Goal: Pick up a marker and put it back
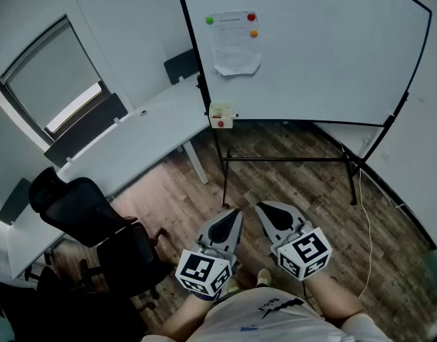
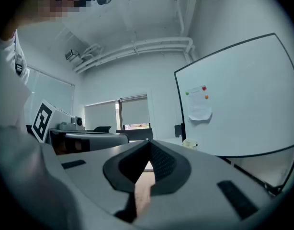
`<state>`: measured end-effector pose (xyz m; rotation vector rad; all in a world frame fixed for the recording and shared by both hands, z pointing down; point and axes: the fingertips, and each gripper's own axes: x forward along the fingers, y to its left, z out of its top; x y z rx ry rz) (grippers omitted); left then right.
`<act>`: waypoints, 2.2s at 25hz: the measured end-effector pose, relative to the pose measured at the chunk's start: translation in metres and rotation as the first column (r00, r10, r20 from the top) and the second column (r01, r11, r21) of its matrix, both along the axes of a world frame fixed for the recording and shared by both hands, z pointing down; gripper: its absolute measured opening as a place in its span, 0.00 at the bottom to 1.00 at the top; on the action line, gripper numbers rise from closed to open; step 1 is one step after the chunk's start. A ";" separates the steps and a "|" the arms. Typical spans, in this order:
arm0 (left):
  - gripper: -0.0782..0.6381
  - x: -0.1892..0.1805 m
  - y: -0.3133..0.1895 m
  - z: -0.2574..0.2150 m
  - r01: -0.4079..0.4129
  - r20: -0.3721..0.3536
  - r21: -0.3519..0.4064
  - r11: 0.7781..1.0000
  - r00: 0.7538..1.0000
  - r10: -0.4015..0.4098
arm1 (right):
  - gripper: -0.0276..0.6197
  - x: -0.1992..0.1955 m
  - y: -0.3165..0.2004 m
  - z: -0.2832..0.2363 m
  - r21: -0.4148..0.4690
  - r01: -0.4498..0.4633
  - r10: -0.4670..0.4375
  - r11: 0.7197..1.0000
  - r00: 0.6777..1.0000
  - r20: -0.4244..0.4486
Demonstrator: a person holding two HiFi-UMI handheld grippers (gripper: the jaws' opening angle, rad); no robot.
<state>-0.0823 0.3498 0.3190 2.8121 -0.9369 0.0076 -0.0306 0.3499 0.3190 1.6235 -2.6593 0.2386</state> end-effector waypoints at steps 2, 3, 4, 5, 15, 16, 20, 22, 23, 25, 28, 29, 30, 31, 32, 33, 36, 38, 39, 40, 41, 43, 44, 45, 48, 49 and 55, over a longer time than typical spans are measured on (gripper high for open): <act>0.12 0.002 0.000 0.002 0.004 0.001 0.000 1.000 1.000 -0.004 | 0.06 0.002 -0.001 0.001 0.001 0.003 -0.003 1.000 1.000 0.002; 0.13 0.003 -0.001 0.003 0.005 0.001 -0.002 1.000 1.000 -0.005 | 0.06 0.004 -0.001 0.003 0.001 0.005 -0.005 1.000 1.000 0.004; 0.12 0.004 -0.001 0.004 0.006 0.002 -0.004 1.000 1.000 -0.006 | 0.06 0.005 -0.002 0.004 -0.001 0.006 -0.006 1.000 1.000 0.008; 0.12 0.005 -0.002 0.005 0.006 0.003 -0.007 1.000 1.000 -0.006 | 0.06 0.006 -0.003 0.005 -0.004 0.008 -0.008 1.000 1.000 0.013; 0.12 0.022 -0.019 0.004 0.017 0.047 0.029 0.999 0.999 -0.019 | 0.06 0.032 -0.016 -0.002 0.022 0.006 -0.007 1.000 0.998 0.064; 0.12 0.025 -0.022 0.002 0.021 0.054 0.040 0.999 0.998 -0.023 | 0.06 0.036 -0.018 -0.003 0.028 0.005 -0.007 1.000 0.997 0.071; 0.13 0.040 -0.035 0.001 0.033 0.074 0.056 0.998 0.997 -0.037 | 0.06 0.055 -0.026 -0.006 0.048 0.003 -0.008 0.999 0.995 0.096; 0.13 0.047 -0.040 0.002 0.037 0.079 0.054 0.998 0.996 -0.042 | 0.06 0.062 -0.031 -0.004 0.049 0.003 -0.008 0.999 0.994 0.105; 0.13 0.049 -0.043 0.003 0.039 0.082 0.053 0.998 0.996 -0.044 | 0.06 0.063 -0.034 -0.003 0.047 0.005 -0.011 0.999 0.994 0.110; 0.13 0.053 -0.050 0.006 0.043 0.079 0.040 0.998 0.996 -0.046 | 0.06 0.064 -0.040 -0.001 0.043 0.017 -0.022 0.999 0.993 0.116; 0.13 0.062 -0.061 0.012 0.047 0.080 0.020 0.999 0.996 -0.049 | 0.06 0.070 -0.051 0.001 0.038 0.026 -0.030 0.999 0.992 0.123; 0.12 0.064 -0.066 0.014 0.048 0.086 0.021 0.999 0.995 -0.050 | 0.06 0.072 -0.055 0.000 0.037 0.024 -0.029 0.999 0.992 0.122; 0.12 0.067 -0.071 0.016 0.048 0.093 0.023 0.999 0.994 -0.050 | 0.06 0.075 -0.060 0.000 0.037 0.022 -0.026 0.999 0.992 0.121; 0.12 0.069 -0.076 0.018 0.047 0.100 0.025 0.999 0.994 -0.050 | 0.06 0.077 -0.064 0.000 0.037 0.019 -0.023 0.999 0.993 0.118; 0.13 0.071 -0.083 0.021 0.046 0.106 0.027 0.999 0.993 -0.049 | 0.06 0.079 -0.070 0.002 0.035 0.016 -0.020 0.999 0.993 0.116; 0.12 0.073 -0.090 0.024 0.044 0.109 0.028 0.999 0.993 -0.047 | 0.06 0.081 -0.075 0.004 0.033 0.013 -0.017 0.999 0.993 0.113; 0.13 0.076 -0.114 0.031 0.035 0.104 0.025 0.999 0.994 -0.037 | 0.06 0.085 -0.095 0.011 0.022 0.002 -0.004 1.000 0.995 0.102; 0.13 0.080 -0.135 0.035 0.024 0.085 0.009 1.000 0.996 -0.024 | 0.06 0.086 -0.112 0.015 0.017 -0.007 0.005 1.000 0.996 0.094; 0.12 0.082 -0.146 0.037 0.017 0.079 0.001 1.000 0.997 -0.017 | 0.06 0.087 -0.122 0.016 0.014 -0.012 0.011 1.000 0.996 0.091; 0.13 0.084 -0.157 0.039 0.010 0.078 -0.001 1.000 0.997 -0.010 | 0.06 0.089 -0.133 0.017 0.011 -0.018 0.017 1.000 0.996 0.088; 0.12 0.086 -0.168 0.040 0.002 0.083 0.003 1.000 0.997 -0.003 | 0.06 0.089 -0.145 0.018 0.009 -0.024 0.023 1.000 0.996 0.085; 0.12 0.088 -0.193 0.043 -0.013 0.098 0.014 1.000 0.995 0.011 | 0.06 0.089 -0.171 0.018 0.009 -0.035 0.035 0.999 0.996 0.078; 0.13 0.089 -0.207 0.046 -0.020 0.104 0.017 1.000 0.994 0.019 | 0.06 0.088 -0.186 0.018 0.009 -0.041 0.041 0.999 0.996 0.075; 0.12 0.089 -0.220 0.048 -0.028 0.107 0.013 1.000 0.994 0.027 | 0.06 0.088 -0.200 0.018 0.006 -0.048 0.048 0.999 0.996 0.073; 0.13 0.091 -0.261 0.060 -0.059 0.097 -0.030 0.998 0.993 0.062 | 0.06 0.086 -0.241 0.023 -0.014 -0.072 0.072 0.997 0.995 0.069; 0.12 0.092 -0.273 0.064 -0.070 0.096 -0.040 0.997 0.993 0.073 | 0.06 0.085 -0.254 0.025 -0.021 -0.079 0.080 0.997 0.995 0.066; 0.12 0.096 -0.339 0.084 -0.133 0.106 -0.075 0.988 0.984 0.140 | 0.06 0.085 -0.327 0.031 -0.043 -0.138 0.140 0.990 0.989 0.050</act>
